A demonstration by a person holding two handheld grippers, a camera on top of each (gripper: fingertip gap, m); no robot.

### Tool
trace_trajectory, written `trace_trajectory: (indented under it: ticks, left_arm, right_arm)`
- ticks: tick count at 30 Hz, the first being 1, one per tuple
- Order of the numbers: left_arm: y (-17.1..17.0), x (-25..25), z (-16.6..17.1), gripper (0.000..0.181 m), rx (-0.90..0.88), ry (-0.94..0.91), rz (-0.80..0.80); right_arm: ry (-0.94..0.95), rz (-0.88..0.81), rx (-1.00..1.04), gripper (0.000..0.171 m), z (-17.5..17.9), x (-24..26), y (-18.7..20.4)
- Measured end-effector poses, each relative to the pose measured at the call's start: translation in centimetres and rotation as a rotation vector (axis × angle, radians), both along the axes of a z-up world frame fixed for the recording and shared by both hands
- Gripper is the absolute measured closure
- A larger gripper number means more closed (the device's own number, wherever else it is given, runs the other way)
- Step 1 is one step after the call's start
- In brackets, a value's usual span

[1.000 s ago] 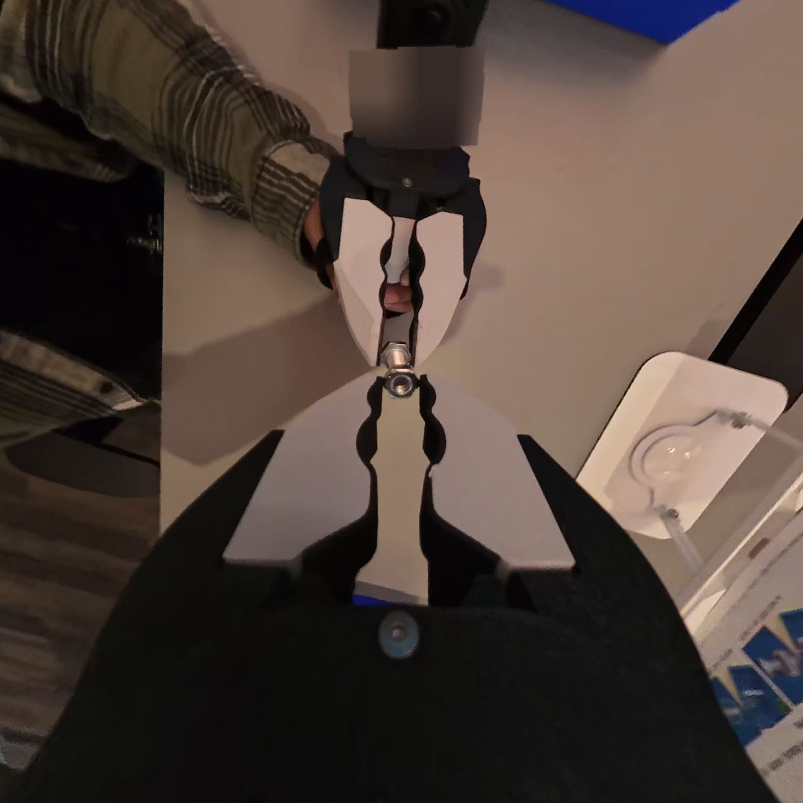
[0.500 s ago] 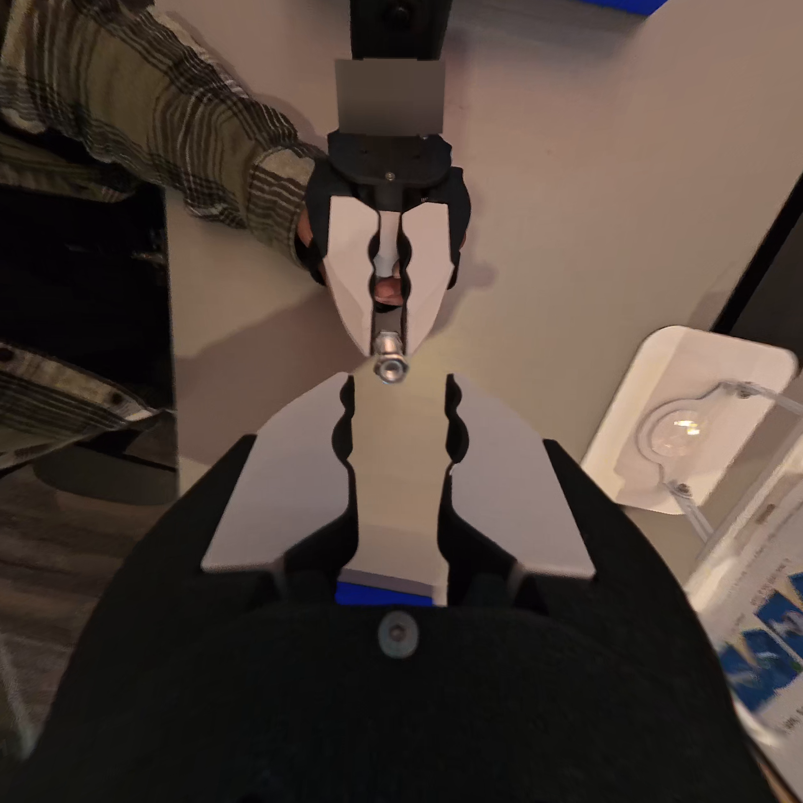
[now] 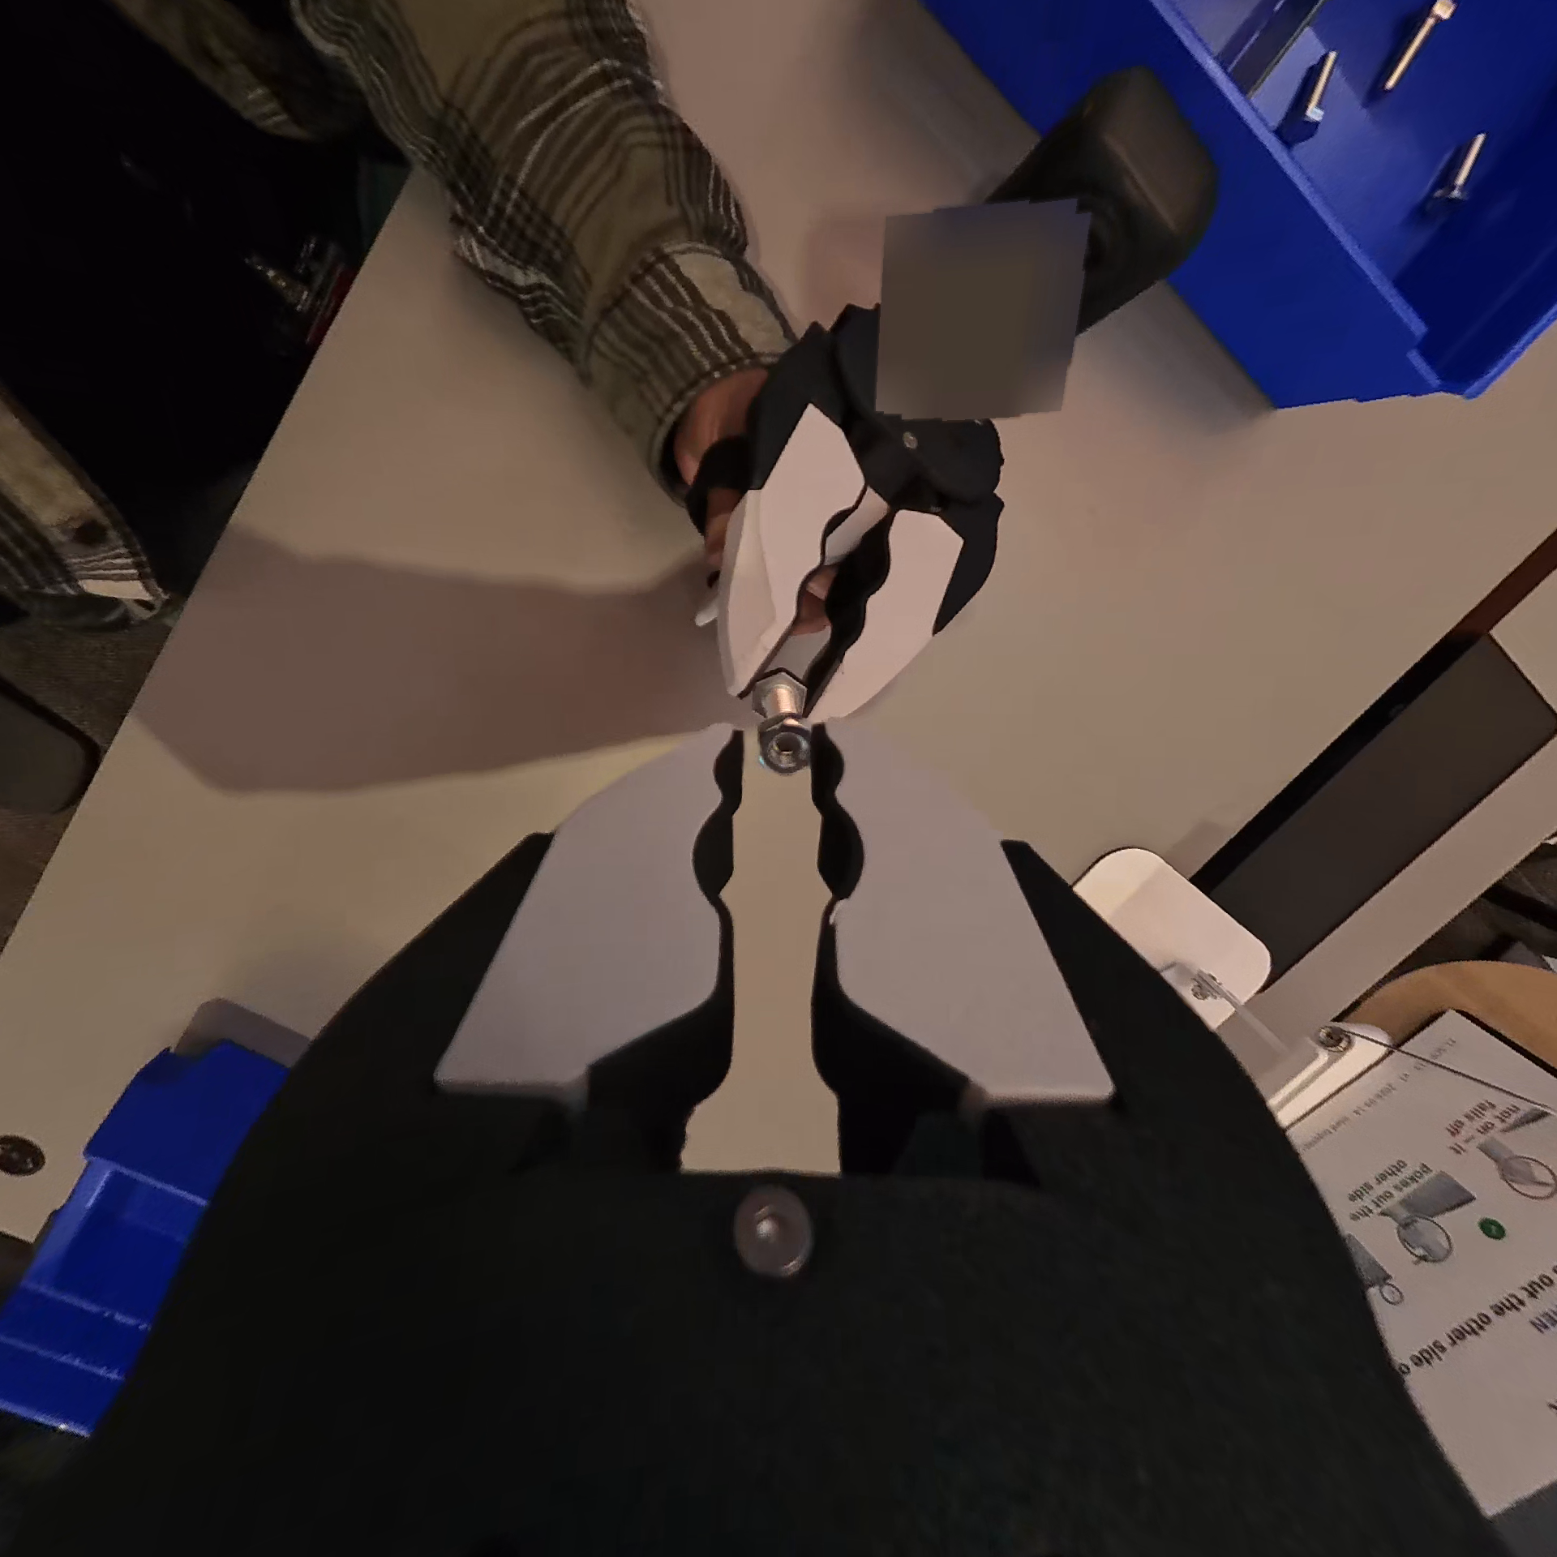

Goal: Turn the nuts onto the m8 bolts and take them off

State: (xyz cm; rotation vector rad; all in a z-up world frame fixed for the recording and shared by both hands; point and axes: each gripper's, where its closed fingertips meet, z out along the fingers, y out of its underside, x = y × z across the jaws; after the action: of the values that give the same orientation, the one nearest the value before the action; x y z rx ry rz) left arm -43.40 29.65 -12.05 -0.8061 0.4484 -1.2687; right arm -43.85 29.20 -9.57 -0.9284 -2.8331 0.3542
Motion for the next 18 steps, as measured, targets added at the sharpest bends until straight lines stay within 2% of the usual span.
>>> trace_trajectory:
  ticks: [5, 8, 12, 14, 18]
  left_arm:
    - [0.0, 0.3, -0.1, 0.167, 0.002, 0.012, -0.013]
    - [-0.1, 0.5, -0.1, 0.167, 0.004, 0.016, -0.019]
    - [-0.2, 0.5, -0.1, 0.167, 0.007, 0.015, -0.026]
    - [-0.2, 0.6, -0.2, 0.167, 0.008, 0.018, -0.027]
    - [0.0, 0.3, -0.2, 0.167, 0.002, 0.008, -0.013]
  right_arm:
    - [-0.017, -0.006, 0.012, 0.145, -0.3, 0.3, 0.0]
    - [-0.030, -0.007, 0.013, 0.144, -0.5, 0.4, -0.1]
    - [-0.044, 0.000, 0.021, 0.148, -0.9, 0.6, 0.0]
    - [-0.050, -0.010, 0.021, 0.157, -1.0, 0.5, 0.1]
    - [-0.053, -0.044, 0.026, 0.157, -1.1, 0.3, 0.4]
